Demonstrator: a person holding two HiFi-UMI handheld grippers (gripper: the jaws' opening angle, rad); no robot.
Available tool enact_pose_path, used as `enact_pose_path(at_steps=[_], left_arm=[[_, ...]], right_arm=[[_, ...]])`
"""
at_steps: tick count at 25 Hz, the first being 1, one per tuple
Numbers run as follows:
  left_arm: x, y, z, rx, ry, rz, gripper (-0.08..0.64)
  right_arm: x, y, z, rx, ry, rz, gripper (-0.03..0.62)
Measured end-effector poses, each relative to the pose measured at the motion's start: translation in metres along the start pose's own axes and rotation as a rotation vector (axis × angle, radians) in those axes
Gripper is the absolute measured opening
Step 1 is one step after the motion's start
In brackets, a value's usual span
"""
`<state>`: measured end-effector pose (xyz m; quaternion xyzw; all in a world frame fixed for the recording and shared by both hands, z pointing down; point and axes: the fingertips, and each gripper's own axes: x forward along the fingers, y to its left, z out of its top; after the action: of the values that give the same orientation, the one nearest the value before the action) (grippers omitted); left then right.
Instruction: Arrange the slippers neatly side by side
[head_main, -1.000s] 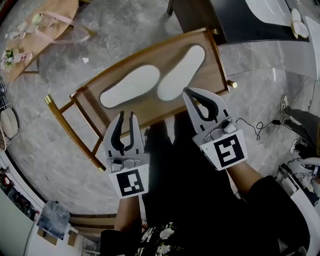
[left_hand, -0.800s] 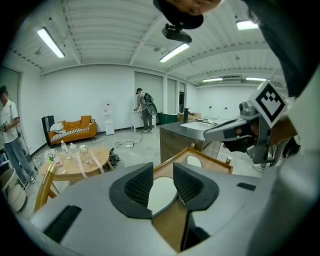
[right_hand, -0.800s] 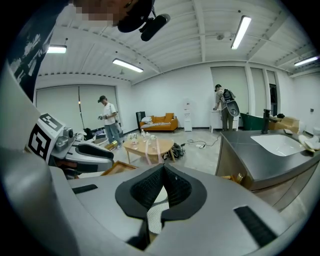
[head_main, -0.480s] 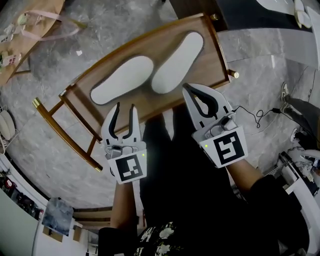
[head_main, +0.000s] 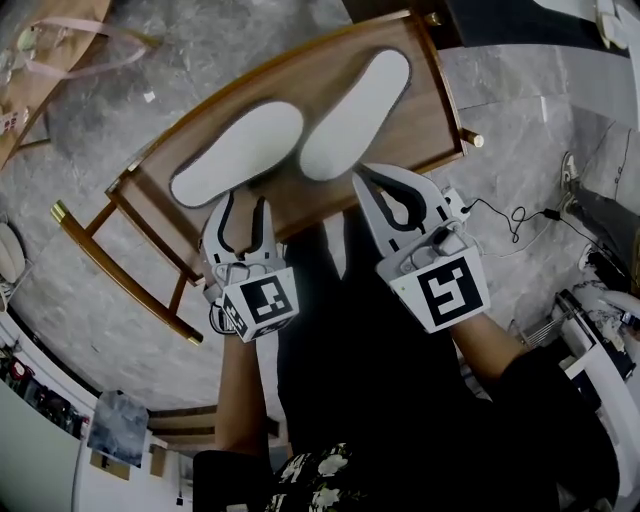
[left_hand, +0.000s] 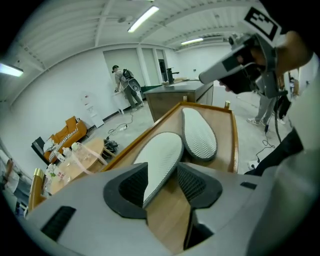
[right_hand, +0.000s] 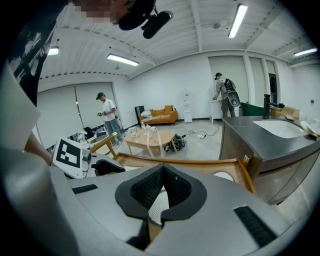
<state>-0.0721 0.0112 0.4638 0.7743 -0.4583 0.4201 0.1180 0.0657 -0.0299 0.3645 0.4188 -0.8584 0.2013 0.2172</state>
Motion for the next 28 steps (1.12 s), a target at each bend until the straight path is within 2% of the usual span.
enact_pose_path(at_steps=[2, 6, 9, 16, 23, 28], left_arm=[[0.007, 0.000, -0.003, 0.015, 0.013, -0.006, 0.183], [0.018, -0.005, -0.019, 0.121, 0.063, -0.014, 0.193], [0.027, -0.009, -0.028, 0.173, 0.098, -0.013, 0.204], [0.040, -0.005, -0.035, 0.226, 0.123, 0.011, 0.210], [0.047, -0.009, -0.041, 0.340, 0.135, 0.066, 0.210], [0.051, -0.004, -0.041, 0.351, 0.146, 0.110, 0.200]], right_arm=[[0.002, 0.000, -0.004, 0.000, 0.013, 0.001, -0.005], [0.009, 0.002, -0.009, 0.001, 0.033, 0.011, -0.006], [0.011, 0.000, -0.012, 0.025, 0.036, 0.007, -0.005], [0.017, 0.002, -0.014, 0.020, 0.043, 0.012, -0.005], [0.016, 0.004, -0.018, 0.020, 0.047, 0.035, -0.006], [0.016, 0.002, -0.019, 0.014, 0.046, 0.049, -0.006]])
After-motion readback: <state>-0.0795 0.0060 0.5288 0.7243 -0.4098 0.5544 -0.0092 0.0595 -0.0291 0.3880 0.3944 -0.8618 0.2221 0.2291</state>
